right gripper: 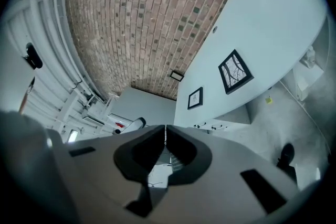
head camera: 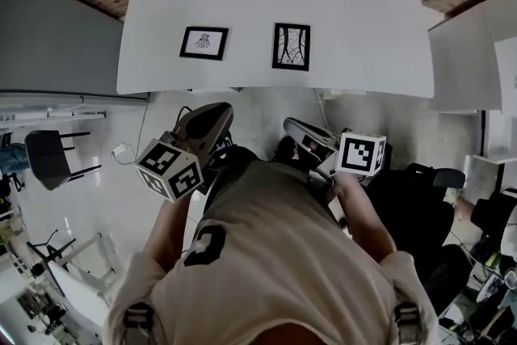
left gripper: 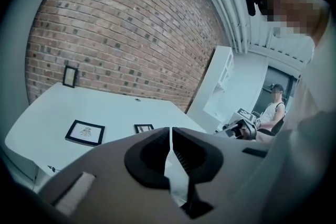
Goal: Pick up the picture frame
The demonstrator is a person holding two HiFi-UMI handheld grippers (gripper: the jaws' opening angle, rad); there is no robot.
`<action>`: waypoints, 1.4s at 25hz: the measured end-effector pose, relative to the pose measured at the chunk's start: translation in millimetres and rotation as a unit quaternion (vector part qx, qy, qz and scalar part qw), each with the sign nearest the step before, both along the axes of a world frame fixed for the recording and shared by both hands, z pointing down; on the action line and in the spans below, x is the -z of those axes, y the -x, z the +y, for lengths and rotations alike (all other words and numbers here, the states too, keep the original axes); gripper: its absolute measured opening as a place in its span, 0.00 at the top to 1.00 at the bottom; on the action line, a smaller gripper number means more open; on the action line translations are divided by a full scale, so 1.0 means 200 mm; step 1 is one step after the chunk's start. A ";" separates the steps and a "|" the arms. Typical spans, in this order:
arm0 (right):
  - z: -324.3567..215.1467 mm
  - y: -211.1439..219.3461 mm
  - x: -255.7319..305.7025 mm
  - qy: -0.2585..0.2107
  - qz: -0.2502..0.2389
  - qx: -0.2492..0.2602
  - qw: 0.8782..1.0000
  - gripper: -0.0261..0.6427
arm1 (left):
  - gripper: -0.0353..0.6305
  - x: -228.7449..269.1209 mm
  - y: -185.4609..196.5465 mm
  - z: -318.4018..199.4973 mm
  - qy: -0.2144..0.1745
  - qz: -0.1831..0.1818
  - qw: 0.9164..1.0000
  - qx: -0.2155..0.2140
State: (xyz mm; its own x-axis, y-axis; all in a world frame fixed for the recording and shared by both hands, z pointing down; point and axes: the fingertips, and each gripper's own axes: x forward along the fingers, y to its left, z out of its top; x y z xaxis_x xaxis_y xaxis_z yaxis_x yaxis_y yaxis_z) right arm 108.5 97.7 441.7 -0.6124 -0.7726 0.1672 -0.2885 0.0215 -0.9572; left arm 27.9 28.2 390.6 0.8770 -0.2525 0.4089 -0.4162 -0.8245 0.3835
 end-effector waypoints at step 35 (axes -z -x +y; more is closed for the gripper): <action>-0.47 -0.44 -0.76 0.246 0.239 -0.201 0.918 0.65 | 0.92 -0.12 0.02 -0.55 0.063 0.066 0.989 -0.112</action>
